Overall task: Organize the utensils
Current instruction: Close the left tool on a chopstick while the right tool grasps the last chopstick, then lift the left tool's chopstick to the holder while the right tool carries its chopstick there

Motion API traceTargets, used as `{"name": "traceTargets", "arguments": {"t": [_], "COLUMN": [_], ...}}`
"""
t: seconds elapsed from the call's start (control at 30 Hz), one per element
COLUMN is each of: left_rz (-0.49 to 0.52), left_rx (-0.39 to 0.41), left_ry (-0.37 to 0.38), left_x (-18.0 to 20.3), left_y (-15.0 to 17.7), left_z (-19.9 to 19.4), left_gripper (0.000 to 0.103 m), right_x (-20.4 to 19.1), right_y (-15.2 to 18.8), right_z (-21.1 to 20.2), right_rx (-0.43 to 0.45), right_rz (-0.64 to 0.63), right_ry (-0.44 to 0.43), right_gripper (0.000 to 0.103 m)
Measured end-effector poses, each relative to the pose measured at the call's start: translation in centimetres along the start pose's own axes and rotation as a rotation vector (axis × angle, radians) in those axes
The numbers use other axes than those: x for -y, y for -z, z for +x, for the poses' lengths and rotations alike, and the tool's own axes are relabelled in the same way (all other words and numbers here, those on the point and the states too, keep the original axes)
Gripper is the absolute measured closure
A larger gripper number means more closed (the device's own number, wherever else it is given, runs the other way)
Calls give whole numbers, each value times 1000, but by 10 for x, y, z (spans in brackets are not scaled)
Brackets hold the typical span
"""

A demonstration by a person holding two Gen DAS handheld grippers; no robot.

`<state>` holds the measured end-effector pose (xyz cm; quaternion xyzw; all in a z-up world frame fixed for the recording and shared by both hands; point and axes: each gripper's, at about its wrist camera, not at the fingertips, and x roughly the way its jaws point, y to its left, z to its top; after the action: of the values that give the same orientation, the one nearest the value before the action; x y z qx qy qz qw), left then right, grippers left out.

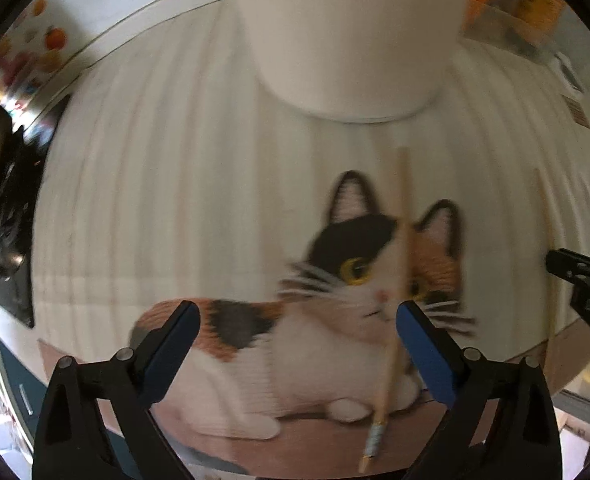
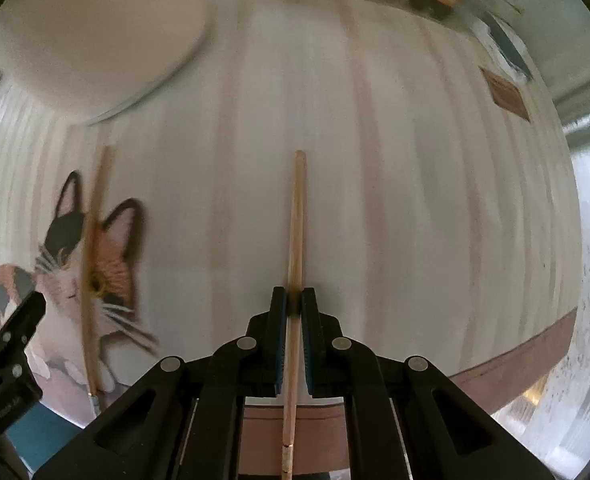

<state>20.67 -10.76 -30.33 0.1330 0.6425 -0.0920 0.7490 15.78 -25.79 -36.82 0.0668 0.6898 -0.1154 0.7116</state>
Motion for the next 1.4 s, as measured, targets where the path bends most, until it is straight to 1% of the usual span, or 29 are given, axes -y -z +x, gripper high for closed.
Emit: {"name": "traceTargets", "arguments": {"t": [0.03,0.07,0.1,0.13,0.17,0.2,0.23,0.27,0.3,0.33,0.37,0.4,0.43,0.53,0.63,0.73,0.77,0.87,0.93,0.97,1.03,1.23,1.3,1.4], "left_rz": [6,9,15,21,26,30,34,39,39,33,31,23,18,-34,-110,-167,-171,-153,-118,-103,-72,-71,-75,-80], "left_rx": [-2,-5,-12,-24,-32,-41,-46,-51,-53,-42,-42,-40,-39,-57,-89,-111,-113,-122,-129,-130,-128,-121,-118,-113], "left_ry": [23,36,45,58,64,67,71,70,75,84,96,97,95,104,133,172,179,181,160,149,132,109,101,97], "left_x": [5,8,12,17,20,23,26,28,28,27,24,23,21,7,-16,-35,-39,-48,-43,-29,-18,0,11,8], "left_y": [-2,-3,-5,-8,-9,-11,-12,-13,-14,-15,-16,-17,-17,-16,-14,-11,-11,-12,-15,-17,-20,-20,-14,-8], "left_z": [1,1,3,6,8,11,13,16,17,16,17,16,15,16,19,22,22,23,23,23,24,25,27,30], "left_gripper": [7,13,17,24,33,37,43,53,54,60,70,77,88,96,96,96,96,94,94,92,90,88,87,87], "right_x": [5,9,12,16,16,17,23,22,23,9,9,3,6,-7,-12,-17,-21,-33,-44,-47,-51,-59,-60,-56], "right_y": [-1,1,1,2,-1,0,-10,-11,-11,-11,-10,-16,-16,-13,-15,-18,-19,-21,-22,-23,-23,-27,-28,-29], "right_z": [1,2,2,2,2,3,4,5,6,4,4,-2,-4,-5,-4,-4,-4,-5,-5,-5,-4,-3,-3,-5], "right_rx": [-1,-1,0,-1,-1,1,1,2,2,2,2,1,0,-3,-8,-19,-23,-23,-22,-24,-33,-53,-54,-50], "right_rz": [4,10,13,15,15,17,18,17,18,18,19,18,16,11,4,11,6,-13,-44,-54,-63,-76,-76,-84], "right_ry": [1,1,-1,-2,-1,2,3,5,6,6,5,4,3,13,19,-28,-54,-73,-39,-26,-15,-9,-15,-16], "right_gripper": [96,96,96,96,96,96,96,96,96,96,96,96,96,96,96,96,96,96,95,95,95,94,94,94]}}
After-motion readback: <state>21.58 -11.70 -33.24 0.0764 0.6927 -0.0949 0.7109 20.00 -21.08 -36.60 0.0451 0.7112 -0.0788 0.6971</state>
